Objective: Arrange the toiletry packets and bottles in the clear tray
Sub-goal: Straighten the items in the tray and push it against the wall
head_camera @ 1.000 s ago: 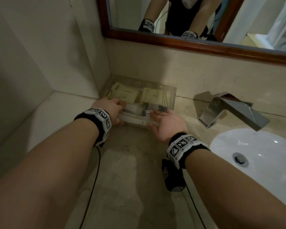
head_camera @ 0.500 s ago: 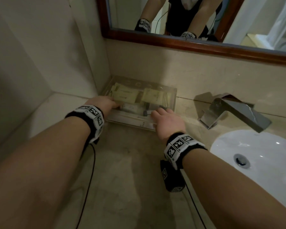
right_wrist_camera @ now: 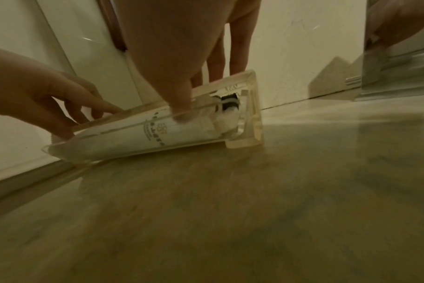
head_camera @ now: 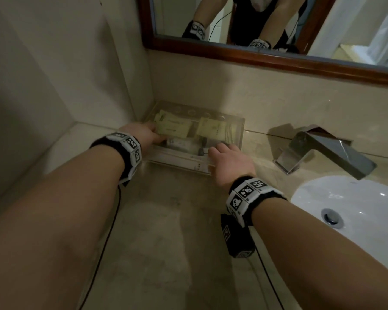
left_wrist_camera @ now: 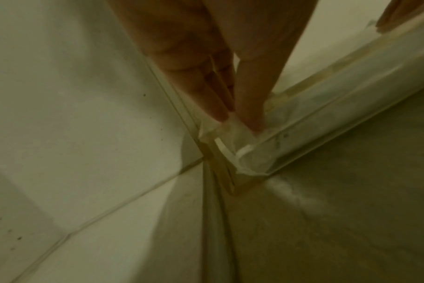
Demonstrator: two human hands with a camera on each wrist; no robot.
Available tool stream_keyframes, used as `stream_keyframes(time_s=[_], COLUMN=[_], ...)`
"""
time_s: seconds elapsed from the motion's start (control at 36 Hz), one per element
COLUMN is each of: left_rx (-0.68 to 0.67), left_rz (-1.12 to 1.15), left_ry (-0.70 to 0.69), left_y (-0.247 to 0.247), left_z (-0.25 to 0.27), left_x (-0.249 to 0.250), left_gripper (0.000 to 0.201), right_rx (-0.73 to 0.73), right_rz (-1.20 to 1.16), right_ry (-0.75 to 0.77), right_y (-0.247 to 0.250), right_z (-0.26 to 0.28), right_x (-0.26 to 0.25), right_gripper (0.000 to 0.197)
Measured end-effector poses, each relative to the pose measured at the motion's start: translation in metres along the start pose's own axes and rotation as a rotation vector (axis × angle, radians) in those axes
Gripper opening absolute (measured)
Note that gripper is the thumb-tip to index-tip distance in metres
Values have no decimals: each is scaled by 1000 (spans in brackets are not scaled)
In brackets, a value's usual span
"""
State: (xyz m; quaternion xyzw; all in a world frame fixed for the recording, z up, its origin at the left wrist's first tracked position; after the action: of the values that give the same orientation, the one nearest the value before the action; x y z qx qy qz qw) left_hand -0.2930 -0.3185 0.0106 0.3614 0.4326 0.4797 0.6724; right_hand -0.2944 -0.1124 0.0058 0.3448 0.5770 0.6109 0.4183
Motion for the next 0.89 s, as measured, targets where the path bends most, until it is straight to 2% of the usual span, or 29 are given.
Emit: stream_keyframes(time_s=[0.11,0.28,0.42,0.56,0.64,0.75,0.89], left_rx=[68,68,40,-63,-87,-52,17], left_rz=[11,-57,-150,-224,-241,-271,-178], left_ry=[77,113,123,0,27,61,137], left_y=[-1,-4,-5,-1,2,2,1], left_z=[4,7,6,7,7,1,4], left_x=[1,0,1,-8,-6,4,5], left_gripper=[53,52,44,52,47,41,40], right_rx=[12,-125,-115,-111,-103,-96,-101], right_rz=[35,120,117,125,125,132,133], right_ry=[35,54,60,59,47,43,29], right_y=[1,0,-1,-2,-2,-2,-3], right_z=[2,-3,-5,-4,-4,-4,-5], right_x=[-3,0,0,-1,-1,-2,-3], right_gripper=[52,70,68,67,64,62,64])
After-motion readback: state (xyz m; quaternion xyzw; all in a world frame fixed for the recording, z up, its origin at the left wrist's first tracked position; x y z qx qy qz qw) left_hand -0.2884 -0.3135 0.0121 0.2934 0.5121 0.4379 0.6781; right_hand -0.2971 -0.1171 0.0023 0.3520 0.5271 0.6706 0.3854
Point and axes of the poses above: each hand's wrist, its own z-axis away from the middle knuckle, its own y-axis out of the back of the hand, x = y × z, the point moved 5 cm from there along -z, towards the middle knuckle, and after that the axes turned 8 degrees about -y, right-handed, at the moved point
